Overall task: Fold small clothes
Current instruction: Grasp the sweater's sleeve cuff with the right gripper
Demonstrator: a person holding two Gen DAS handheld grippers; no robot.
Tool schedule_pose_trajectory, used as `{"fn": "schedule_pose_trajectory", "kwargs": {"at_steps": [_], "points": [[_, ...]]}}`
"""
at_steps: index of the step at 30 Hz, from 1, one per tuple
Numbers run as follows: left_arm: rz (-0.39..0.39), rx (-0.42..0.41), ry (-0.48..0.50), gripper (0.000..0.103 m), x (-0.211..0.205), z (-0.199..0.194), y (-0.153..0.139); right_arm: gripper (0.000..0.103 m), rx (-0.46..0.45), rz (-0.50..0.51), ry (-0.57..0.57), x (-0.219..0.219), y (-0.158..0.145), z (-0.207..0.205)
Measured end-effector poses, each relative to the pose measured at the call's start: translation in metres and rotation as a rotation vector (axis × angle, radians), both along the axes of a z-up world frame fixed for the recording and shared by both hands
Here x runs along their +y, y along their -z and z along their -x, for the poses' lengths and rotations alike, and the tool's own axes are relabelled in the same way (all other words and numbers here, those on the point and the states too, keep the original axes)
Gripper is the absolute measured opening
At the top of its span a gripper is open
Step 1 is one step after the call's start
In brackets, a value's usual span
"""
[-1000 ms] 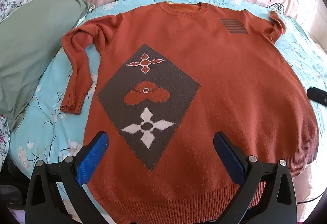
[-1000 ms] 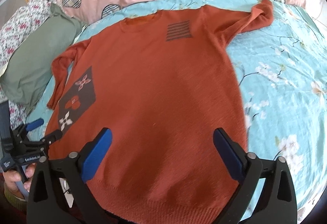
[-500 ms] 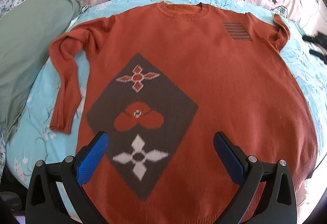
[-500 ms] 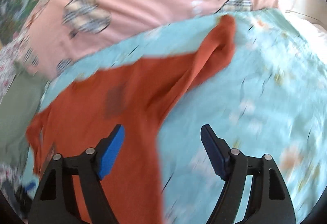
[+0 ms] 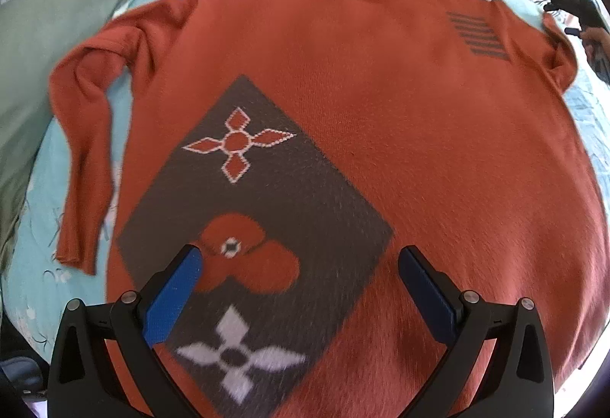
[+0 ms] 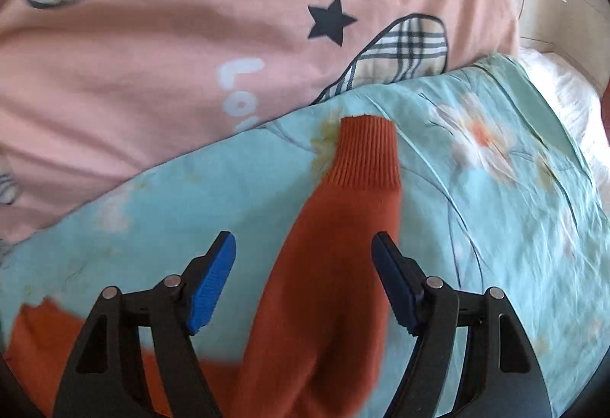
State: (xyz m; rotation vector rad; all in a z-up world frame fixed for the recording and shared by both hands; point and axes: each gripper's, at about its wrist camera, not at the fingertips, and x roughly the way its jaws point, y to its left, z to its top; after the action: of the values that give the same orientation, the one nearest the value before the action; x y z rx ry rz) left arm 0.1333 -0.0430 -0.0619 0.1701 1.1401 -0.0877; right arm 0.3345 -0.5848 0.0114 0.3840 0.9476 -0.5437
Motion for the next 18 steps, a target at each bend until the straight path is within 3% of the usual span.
{"fn": "schedule_pose_trajectory", "kwargs": {"at_steps": [2,4,6,7,12,18], "points": [[0.017,0.01,-0.007,0.103,-0.003,-0.007,0.004,0.072,0.069,-0.008,0.027,-0.012,0.021,-0.016],[0.026,0.021,-0.007,0.103,-0.007,-0.014,0.005,0.055,0.152,0.029,0.035,-0.017,0.04,-0.024],[0.041,0.012,0.004,0.103,-0.011,-0.018,0.004,0.02,0.134,0.039,0.041,-0.022,0.043,-0.019],[0.049,0.004,0.011,0.103,-0.012,-0.019,0.002,0.009,0.096,0.01,0.039,-0.024,0.039,-0.013],[0.071,-0.012,0.025,0.103,-0.015,-0.022,-0.003,0.005,-0.108,-0.129,-0.063,-0.002,0.003,0.012],[0.133,-0.027,0.022,0.103,-0.004,-0.016,-0.014,0.005,-0.266,-0.257,-0.31,0.107,-0.04,0.025]]}}
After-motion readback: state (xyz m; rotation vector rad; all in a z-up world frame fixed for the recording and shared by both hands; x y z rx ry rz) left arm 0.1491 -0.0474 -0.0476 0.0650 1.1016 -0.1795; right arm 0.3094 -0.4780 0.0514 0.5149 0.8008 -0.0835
